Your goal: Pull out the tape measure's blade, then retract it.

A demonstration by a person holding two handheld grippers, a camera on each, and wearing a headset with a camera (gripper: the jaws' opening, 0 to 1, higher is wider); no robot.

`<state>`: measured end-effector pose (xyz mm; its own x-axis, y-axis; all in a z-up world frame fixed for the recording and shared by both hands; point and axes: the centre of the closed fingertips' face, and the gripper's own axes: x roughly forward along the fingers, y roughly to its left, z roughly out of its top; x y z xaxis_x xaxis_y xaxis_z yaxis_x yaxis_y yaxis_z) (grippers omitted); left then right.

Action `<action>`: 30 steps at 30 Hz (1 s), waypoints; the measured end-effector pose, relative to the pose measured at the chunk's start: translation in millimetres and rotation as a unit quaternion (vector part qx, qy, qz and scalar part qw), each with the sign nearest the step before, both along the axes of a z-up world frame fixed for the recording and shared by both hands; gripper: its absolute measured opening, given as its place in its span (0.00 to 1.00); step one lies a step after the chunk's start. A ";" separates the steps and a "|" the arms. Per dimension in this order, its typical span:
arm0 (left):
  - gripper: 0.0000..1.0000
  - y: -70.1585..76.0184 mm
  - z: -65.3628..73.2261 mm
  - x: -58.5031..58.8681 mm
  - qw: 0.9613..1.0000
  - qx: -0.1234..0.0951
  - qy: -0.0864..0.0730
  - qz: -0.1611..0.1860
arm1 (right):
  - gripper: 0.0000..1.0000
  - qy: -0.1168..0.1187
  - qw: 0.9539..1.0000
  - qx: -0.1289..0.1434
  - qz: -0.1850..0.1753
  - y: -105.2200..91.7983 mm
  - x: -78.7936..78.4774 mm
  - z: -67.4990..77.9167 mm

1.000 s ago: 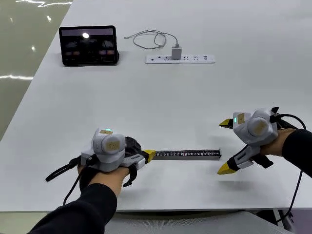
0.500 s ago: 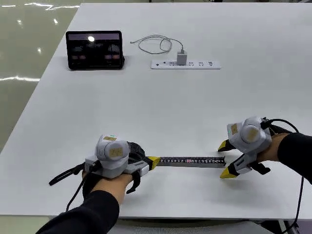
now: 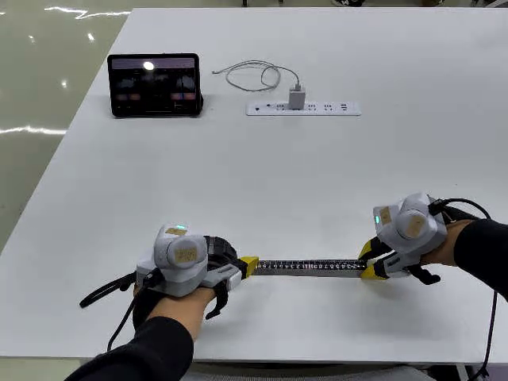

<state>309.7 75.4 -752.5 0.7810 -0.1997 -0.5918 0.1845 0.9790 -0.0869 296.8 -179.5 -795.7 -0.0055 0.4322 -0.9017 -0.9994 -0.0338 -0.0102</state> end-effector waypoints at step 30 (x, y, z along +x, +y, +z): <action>0.59 4.9 -8.1 -3.5 0.999 -0.012 0.032 0.029 | 0.10 0.015 0.999 -0.022 -0.026 -0.1 -0.9 -1.4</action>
<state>306.3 80.3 -760.6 0.7519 -0.1703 -0.6369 0.1213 0.9853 -0.1203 295.9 -179.6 -797.1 -0.0112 0.3934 -0.9193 -0.9997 0.0175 0.0197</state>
